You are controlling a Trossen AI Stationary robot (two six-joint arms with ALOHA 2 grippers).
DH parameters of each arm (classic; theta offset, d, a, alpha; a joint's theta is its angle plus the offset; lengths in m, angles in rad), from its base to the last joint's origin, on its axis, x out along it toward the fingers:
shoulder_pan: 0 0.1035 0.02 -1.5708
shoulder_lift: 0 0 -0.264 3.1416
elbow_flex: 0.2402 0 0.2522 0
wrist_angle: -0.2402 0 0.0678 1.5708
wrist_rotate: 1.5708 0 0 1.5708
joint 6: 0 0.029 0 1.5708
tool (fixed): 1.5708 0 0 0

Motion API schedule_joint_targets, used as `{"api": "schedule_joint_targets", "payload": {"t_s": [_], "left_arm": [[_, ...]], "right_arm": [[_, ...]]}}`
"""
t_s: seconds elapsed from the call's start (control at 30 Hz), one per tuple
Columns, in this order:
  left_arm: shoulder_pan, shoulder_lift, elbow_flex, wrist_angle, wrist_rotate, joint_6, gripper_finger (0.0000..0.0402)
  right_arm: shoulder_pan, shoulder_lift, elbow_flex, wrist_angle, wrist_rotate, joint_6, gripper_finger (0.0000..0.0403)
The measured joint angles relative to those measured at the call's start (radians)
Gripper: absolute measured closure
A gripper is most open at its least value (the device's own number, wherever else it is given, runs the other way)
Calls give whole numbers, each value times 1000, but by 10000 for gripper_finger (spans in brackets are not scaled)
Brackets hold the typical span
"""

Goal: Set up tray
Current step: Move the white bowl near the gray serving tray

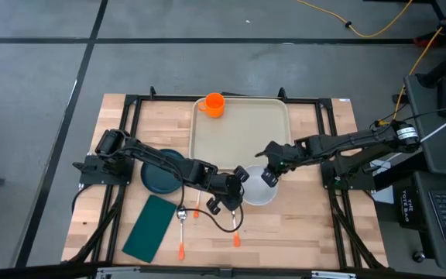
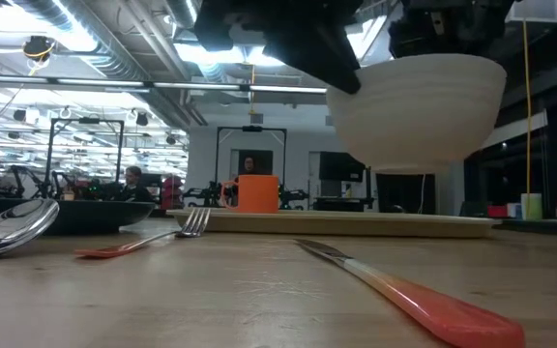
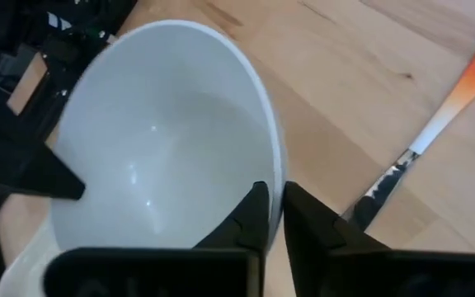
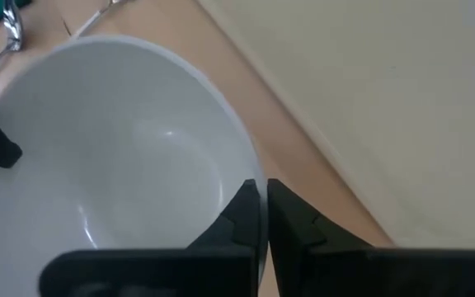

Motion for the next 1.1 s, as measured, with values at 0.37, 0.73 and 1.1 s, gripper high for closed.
{"api": "schedule_joint_targets", "payload": {"t_s": [0.37,0.73,1.1], "left_arm": [[-4,1,-2,-11,35,-12,399],[-19,1,-2,-74,38,-37,400],[-21,-41,-2,-183,58,-123,400]], "right_arm": [[-1,-3,4,62,3,-79,336],[-16,-21,39,35,-1,-177,281],[19,-116,118,14,232,-304,286]]}}
